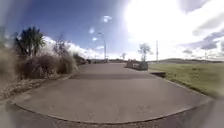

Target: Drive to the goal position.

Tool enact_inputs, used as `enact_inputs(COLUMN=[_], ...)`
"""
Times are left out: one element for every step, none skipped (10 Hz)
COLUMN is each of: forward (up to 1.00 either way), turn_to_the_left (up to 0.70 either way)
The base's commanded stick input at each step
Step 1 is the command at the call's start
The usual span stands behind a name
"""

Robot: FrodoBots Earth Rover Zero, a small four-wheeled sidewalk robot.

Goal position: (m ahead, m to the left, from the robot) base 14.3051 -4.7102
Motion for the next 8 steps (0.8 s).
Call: enact_inputs(forward=[1.0, 1.0, 1.0, 1.0, 1.0, 1.0, 1.0, 1.0], turn_to_the_left=[0.0, -0.01, -0.19, -0.38, -0.24, -0.08, 0.0, 0.0])
